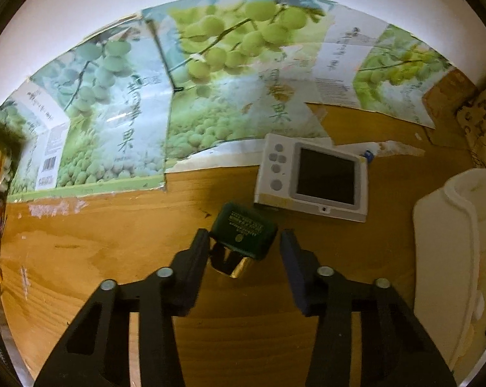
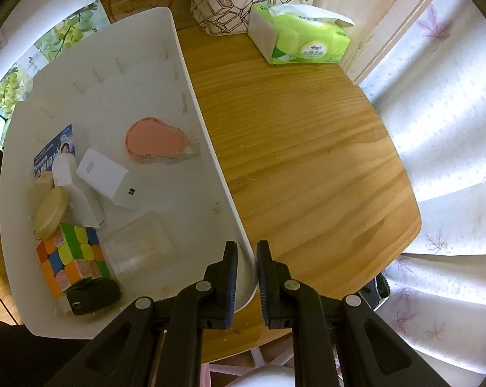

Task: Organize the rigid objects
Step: 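Move the left gripper to the green bottle with gold cap, then close the left gripper on the green bottle, then carry the green bottle over the tray with the left gripper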

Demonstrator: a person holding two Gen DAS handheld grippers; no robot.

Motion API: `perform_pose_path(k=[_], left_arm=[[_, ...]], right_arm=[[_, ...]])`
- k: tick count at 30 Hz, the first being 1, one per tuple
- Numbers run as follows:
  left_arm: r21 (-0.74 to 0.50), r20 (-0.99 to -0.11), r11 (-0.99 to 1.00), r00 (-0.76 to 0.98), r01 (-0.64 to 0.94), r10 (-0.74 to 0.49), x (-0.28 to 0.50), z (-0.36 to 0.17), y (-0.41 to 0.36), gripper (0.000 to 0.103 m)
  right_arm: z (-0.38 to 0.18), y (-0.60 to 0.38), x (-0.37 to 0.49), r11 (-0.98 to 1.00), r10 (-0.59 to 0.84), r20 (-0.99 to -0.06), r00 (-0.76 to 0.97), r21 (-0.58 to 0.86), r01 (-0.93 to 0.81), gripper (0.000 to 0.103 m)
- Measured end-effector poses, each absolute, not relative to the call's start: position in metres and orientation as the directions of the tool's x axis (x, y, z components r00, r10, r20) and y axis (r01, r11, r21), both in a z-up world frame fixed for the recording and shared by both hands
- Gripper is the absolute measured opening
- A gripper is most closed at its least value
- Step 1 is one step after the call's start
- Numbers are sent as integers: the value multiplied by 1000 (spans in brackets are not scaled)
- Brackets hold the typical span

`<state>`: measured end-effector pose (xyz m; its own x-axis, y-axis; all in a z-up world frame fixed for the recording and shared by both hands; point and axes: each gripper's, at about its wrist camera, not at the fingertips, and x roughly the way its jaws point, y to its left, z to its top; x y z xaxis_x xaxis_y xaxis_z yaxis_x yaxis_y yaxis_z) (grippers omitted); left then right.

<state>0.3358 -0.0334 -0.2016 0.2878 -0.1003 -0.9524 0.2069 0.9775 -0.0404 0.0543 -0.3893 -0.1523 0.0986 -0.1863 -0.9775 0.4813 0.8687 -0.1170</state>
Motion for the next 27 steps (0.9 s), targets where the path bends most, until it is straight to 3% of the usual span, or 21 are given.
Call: perform_pose_path(k=[16, 27], left_arm=[[-55, -959, 992, 270, 110, -83, 293, -177, -36, 44], [-122, -941, 986, 302, 112, -151, 230, -130, -66, 44]], right_arm=[[-145, -394, 65, 948, -106, -983, 151, -53, 315, 14], [-140, -396, 74, 990, -34, -982, 185, -8, 138, 14]])
